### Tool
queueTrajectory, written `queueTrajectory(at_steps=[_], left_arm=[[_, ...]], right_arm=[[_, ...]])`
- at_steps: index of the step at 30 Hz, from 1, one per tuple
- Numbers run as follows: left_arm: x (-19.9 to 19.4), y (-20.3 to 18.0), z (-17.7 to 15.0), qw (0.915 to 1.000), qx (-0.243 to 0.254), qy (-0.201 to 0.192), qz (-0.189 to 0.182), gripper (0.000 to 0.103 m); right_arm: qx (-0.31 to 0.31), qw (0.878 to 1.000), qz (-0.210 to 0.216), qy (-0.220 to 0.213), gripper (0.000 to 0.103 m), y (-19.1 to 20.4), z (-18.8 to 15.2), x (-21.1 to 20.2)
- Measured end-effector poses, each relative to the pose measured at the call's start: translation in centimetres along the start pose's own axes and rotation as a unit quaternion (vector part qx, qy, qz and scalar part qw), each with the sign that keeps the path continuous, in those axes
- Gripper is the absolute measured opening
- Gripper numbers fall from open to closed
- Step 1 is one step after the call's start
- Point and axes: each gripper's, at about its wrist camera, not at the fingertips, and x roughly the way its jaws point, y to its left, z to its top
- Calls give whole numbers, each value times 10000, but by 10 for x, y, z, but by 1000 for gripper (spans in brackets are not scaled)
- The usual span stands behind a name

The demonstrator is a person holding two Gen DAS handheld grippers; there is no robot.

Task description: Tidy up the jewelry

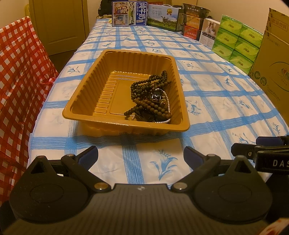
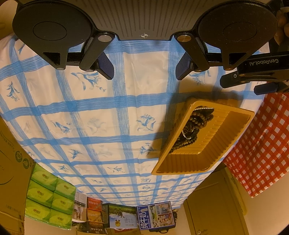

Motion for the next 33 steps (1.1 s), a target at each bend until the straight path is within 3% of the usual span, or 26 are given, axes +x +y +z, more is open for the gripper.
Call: queueTrajectory(at_steps=[33], left_arm=[[0, -1, 0, 10000, 20, -5, 0, 100]], right_arm=[[4, 10000, 5, -12, 75, -1, 4, 0]])
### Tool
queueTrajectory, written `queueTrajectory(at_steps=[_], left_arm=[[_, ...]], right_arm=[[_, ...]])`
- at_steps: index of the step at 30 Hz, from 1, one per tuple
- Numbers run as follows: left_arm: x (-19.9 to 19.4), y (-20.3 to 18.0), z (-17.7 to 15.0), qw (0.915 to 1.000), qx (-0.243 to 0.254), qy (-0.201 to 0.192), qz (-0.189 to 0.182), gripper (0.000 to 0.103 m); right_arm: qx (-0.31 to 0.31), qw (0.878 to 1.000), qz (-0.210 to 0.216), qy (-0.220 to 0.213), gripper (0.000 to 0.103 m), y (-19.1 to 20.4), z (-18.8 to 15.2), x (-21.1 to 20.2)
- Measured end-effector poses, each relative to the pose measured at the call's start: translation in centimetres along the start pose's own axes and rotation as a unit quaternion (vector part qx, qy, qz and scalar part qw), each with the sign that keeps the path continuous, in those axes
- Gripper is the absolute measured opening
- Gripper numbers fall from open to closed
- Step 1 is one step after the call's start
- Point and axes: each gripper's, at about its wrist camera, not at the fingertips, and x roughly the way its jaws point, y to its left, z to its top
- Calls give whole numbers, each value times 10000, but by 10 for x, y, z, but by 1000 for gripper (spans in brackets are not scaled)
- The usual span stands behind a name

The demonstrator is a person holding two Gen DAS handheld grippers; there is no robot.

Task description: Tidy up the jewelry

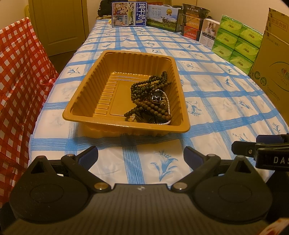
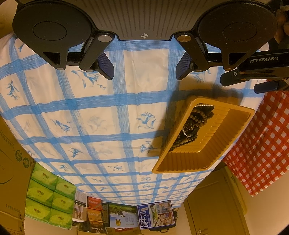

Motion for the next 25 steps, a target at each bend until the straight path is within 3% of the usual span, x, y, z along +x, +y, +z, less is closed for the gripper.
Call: queueTrajectory(at_steps=[25], left_arm=[[-1, -1, 4, 9999, 49, -111, -14, 101]], right_arm=[[12, 10000, -3, -4, 75, 0, 1, 0]])
